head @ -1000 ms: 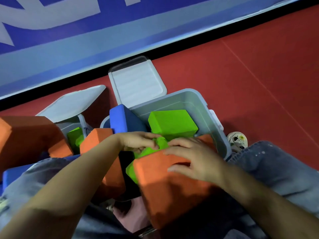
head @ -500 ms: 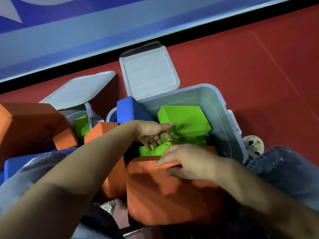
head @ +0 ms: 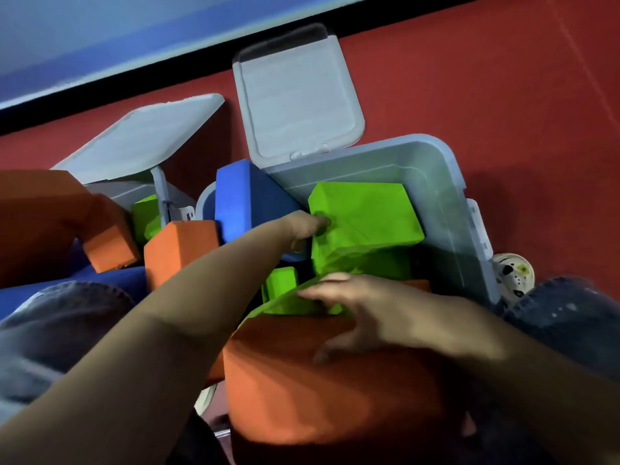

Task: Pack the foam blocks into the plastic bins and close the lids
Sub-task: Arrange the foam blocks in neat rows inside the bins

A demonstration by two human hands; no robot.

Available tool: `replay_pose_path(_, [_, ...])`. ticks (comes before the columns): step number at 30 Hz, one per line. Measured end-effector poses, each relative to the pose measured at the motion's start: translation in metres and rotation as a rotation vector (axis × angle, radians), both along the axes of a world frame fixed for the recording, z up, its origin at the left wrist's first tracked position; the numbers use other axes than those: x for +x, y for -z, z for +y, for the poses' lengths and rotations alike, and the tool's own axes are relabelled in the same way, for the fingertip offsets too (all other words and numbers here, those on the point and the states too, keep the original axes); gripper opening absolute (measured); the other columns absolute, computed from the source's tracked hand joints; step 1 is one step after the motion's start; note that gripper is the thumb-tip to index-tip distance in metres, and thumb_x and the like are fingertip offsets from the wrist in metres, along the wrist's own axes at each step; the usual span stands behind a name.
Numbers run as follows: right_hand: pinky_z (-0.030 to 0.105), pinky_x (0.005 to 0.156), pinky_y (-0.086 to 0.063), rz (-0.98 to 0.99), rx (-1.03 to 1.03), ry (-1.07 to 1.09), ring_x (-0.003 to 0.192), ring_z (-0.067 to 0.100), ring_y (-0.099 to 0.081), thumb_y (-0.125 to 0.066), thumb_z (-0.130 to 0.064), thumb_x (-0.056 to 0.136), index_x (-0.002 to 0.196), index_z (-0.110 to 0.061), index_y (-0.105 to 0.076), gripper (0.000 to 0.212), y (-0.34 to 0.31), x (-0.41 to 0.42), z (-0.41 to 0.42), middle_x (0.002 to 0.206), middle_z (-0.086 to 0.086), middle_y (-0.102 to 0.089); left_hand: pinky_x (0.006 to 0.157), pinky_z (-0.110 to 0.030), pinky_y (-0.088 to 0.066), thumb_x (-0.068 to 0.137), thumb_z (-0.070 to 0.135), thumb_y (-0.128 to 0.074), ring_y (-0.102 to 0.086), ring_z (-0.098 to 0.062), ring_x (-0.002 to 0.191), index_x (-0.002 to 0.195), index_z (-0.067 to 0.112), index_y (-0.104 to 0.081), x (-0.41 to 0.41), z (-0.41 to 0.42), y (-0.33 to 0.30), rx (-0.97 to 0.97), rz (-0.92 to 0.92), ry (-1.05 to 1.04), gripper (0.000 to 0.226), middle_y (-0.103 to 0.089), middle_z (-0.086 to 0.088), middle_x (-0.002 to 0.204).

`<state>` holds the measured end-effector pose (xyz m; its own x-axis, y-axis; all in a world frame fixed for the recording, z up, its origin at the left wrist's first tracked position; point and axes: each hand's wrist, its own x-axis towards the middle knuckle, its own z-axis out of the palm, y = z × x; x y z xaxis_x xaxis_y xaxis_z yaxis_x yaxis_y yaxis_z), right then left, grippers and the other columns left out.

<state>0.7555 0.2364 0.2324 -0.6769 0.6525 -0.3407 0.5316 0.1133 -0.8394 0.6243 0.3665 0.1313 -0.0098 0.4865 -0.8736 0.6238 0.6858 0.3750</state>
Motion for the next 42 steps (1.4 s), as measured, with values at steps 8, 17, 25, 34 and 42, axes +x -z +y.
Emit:
replay_pose_path(8, [0.032, 0.103, -0.041, -0.002, -0.014, -0.018, 0.121, 0.010, -0.048, -0.074, -0.060, 0.066, 0.139, -0.030, -0.041, 0.085, 0.006, 0.006, 0.005, 0.132, -0.008, -0.044, 0.103, -0.039, -0.037, 0.090, 0.045, -0.059, -0.051, -0.025, 0.119, 0.135, 0.010, -0.043, 0.007, -0.002, 0.022, -0.132, -0.108, -0.148, 0.060, -0.048, -0.006, 0.139])
replay_pose_path(17, [0.033, 0.103, -0.041, -0.041, 0.014, -0.085, 0.121, 0.013, -0.048, -0.075, -0.056, 0.068, 0.139, -0.031, -0.041, 0.083, 0.003, 0.013, 0.019, 0.133, -0.005, -0.044, 0.098, -0.040, -0.044, 0.084, 0.040, -0.068, -0.059, -0.021, 0.102, 0.123, 0.012, -0.055, 0.015, 0.000, 0.024, -0.055, -0.188, -0.310, 0.050, -0.064, -0.003, 0.111])
replay_pose_path(25, [0.033, 0.106, -0.036, -0.321, -0.007, 0.165, 0.125, 0.027, -0.045, -0.059, -0.051, 0.086, 0.143, -0.030, -0.038, 0.064, 0.055, 0.046, 0.046, 0.134, 0.010, -0.044, 0.101, -0.048, -0.040, 0.082, 0.080, -0.027, -0.053, -0.025, 0.116, 0.131, 0.021, -0.052, 0.005, 0.003, 0.049, -0.164, -0.177, -0.506, 0.080, -0.057, -0.005, 0.128])
replay_pose_path(34, [0.037, 0.117, -0.022, -0.445, -0.178, 0.443, 0.144, 0.038, -0.013, -0.051, -0.049, 0.091, 0.148, -0.044, -0.003, 0.074, 0.103, 0.064, 0.051, 0.156, 0.024, -0.001, 0.077, -0.038, -0.041, 0.095, 0.063, -0.024, -0.050, -0.026, 0.123, 0.142, 0.017, -0.039, 0.025, 0.004, 0.038, -0.120, -0.150, -0.280, 0.067, -0.050, -0.004, 0.139])
replay_pose_path(42, [0.048, 0.110, -0.027, -0.493, 0.062, 0.429, 0.140, 0.041, -0.014, -0.052, -0.054, 0.088, 0.145, -0.051, -0.011, 0.070, 0.090, 0.056, 0.053, 0.157, 0.005, 0.021, 0.093, -0.037, -0.033, 0.087, 0.072, -0.034, -0.053, -0.018, 0.108, 0.115, 0.022, -0.060, 0.028, 0.012, 0.038, -0.034, -0.200, -0.091, 0.064, -0.059, 0.001, 0.121])
